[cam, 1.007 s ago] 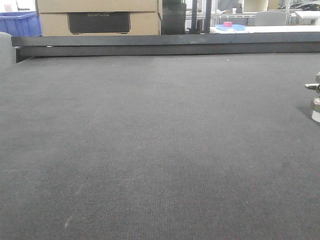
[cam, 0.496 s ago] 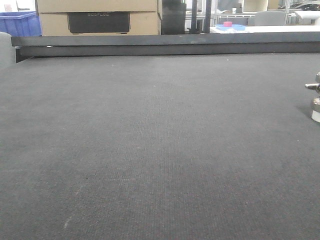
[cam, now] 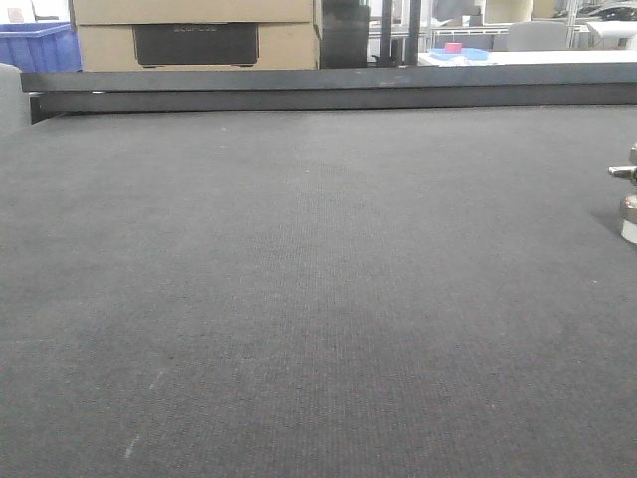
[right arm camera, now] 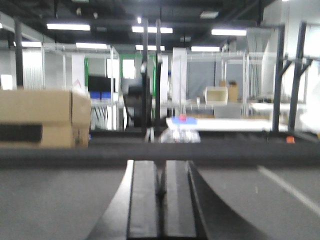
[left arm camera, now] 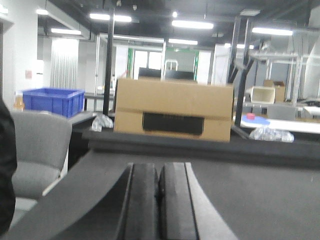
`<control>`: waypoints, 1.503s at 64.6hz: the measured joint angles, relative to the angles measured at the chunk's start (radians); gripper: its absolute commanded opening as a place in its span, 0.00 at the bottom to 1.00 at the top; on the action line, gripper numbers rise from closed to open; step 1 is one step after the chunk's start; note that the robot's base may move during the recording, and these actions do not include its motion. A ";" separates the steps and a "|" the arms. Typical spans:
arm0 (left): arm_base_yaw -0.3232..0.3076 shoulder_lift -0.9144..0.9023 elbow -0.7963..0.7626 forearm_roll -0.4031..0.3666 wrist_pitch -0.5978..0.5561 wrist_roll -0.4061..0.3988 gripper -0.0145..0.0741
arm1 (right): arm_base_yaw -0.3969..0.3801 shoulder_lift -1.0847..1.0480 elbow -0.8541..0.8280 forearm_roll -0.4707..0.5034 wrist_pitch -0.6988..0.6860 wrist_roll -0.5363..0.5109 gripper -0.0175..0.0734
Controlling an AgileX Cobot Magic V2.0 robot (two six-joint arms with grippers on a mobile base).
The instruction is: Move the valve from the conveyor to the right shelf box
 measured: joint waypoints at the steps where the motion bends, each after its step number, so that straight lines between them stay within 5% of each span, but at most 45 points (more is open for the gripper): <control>1: 0.000 0.014 -0.034 0.000 0.025 0.000 0.08 | 0.000 0.004 -0.034 0.000 0.021 0.000 0.08; 16: 0.000 0.255 -0.405 -0.002 0.291 0.000 0.60 | 0.000 0.177 -0.348 0.000 0.178 0.000 0.56; 25: -0.002 0.410 -0.561 -0.002 0.466 0.000 0.81 | 0.000 0.327 -0.454 0.000 0.216 0.000 0.82; 35: -0.052 0.549 -0.667 -0.002 0.610 0.000 0.83 | 0.000 0.505 -0.539 0.002 0.242 0.000 0.82; 49: -0.119 0.694 -0.780 -0.002 0.764 0.000 0.83 | 0.000 0.795 -0.777 0.002 0.528 -0.002 0.82; 73: -0.159 0.749 -0.804 -0.002 0.787 0.000 0.83 | 0.057 1.292 -1.154 0.000 1.035 -0.098 0.82; 97: -0.159 0.749 -0.806 -0.002 0.787 0.000 0.83 | 0.060 1.562 -1.216 -0.053 1.106 -0.100 0.82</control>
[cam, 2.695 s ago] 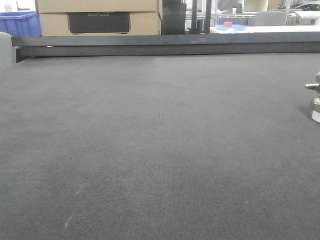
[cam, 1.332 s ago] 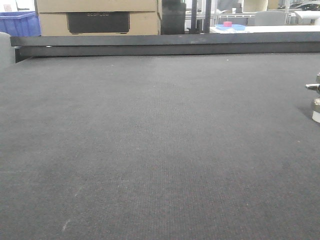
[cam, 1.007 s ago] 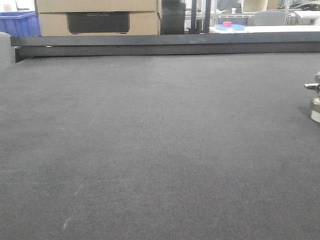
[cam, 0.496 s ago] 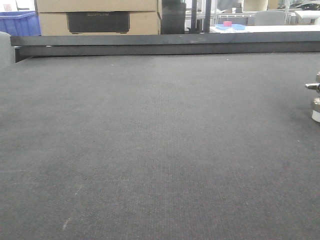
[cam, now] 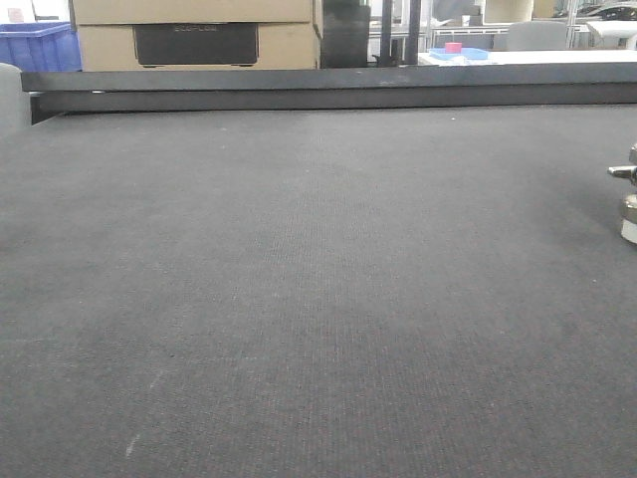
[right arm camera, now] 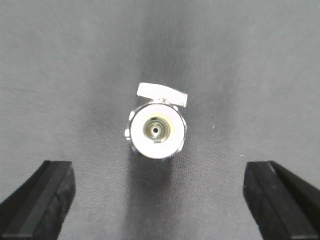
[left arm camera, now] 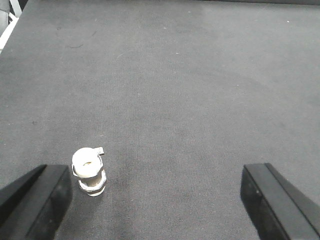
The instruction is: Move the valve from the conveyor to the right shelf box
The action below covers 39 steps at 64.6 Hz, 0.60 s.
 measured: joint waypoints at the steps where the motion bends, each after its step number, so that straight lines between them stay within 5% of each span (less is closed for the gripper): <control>1: 0.000 0.000 0.000 0.000 0.000 0.000 0.83 | 0.000 0.008 0.000 0.000 -0.002 0.000 0.82; 39: 0.000 0.000 0.000 0.000 0.017 0.000 0.83 | 0.000 0.266 0.000 0.002 -0.079 -0.002 0.78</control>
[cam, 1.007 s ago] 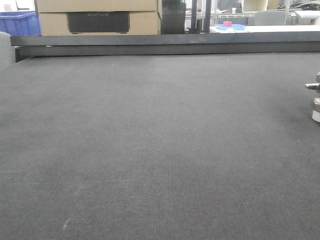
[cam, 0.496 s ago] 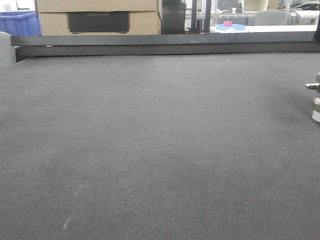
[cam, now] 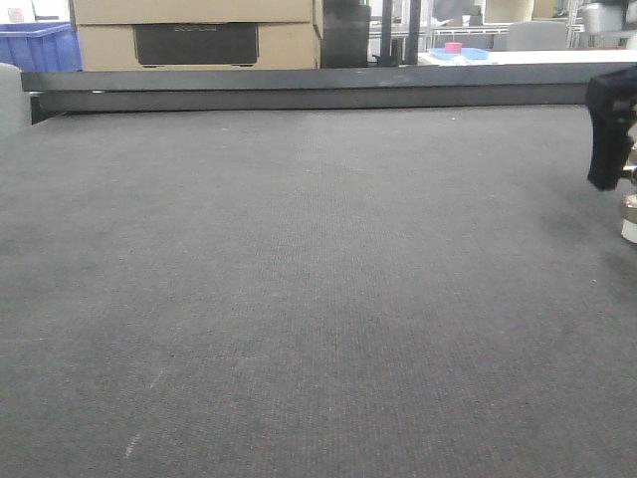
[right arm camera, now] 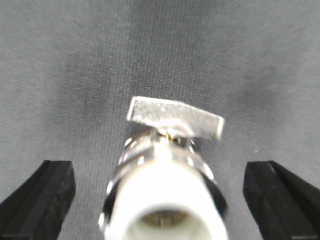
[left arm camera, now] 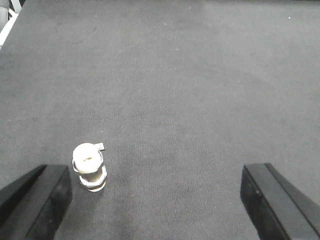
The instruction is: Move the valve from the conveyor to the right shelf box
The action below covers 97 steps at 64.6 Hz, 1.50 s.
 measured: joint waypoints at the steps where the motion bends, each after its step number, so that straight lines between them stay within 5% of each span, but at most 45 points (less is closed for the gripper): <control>1: 0.000 0.000 0.000 0.000 0.000 0.000 0.83 | 0.000 0.003 0.000 0.000 0.000 0.000 0.76; 8: 0.000 0.000 0.000 0.000 0.000 0.000 0.83 | 0.000 0.016 0.000 0.000 0.000 -0.002 0.55; 21: 0.000 0.000 -0.001 0.000 0.015 0.000 0.83 | 0.000 0.016 0.000 -0.006 0.000 -0.002 0.01; 54: 0.032 0.219 -0.189 0.006 0.292 0.006 0.83 | 0.000 -0.261 0.100 0.043 -0.098 -0.002 0.02; 74: 0.258 0.498 -0.376 -0.113 0.410 0.234 0.83 | 0.000 -0.522 0.307 0.063 -0.151 -0.002 0.02; 97: 0.284 0.841 -0.527 -0.102 0.418 0.306 0.83 | 0.000 -0.598 0.324 0.083 -0.168 -0.002 0.02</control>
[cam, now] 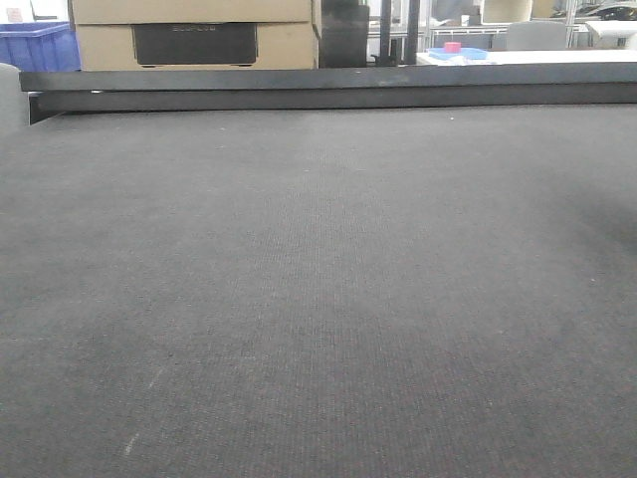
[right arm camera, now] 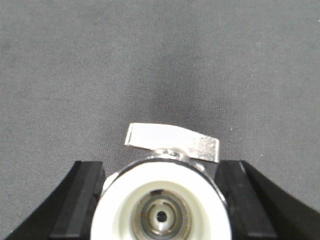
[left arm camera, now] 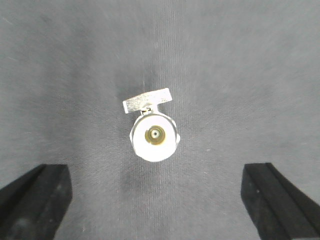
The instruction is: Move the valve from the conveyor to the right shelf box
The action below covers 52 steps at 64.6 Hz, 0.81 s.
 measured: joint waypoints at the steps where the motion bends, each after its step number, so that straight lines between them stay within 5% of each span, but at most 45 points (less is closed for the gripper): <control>1: 0.000 0.015 0.000 0.000 0.000 0.000 0.83 | 0.000 0.000 0.001 0.000 0.000 0.000 0.02; 39: 0.000 0.254 0.000 0.000 -0.032 0.008 0.81 | 0.000 -0.003 0.002 0.002 0.002 0.000 0.02; 46: 0.000 0.268 0.000 0.000 -0.034 0.008 0.68 | 0.000 -0.003 0.002 0.002 0.002 0.000 0.02; 52: 0.000 0.272 0.000 -0.002 -0.042 0.008 0.41 | 0.000 -0.003 0.002 0.002 0.002 0.000 0.02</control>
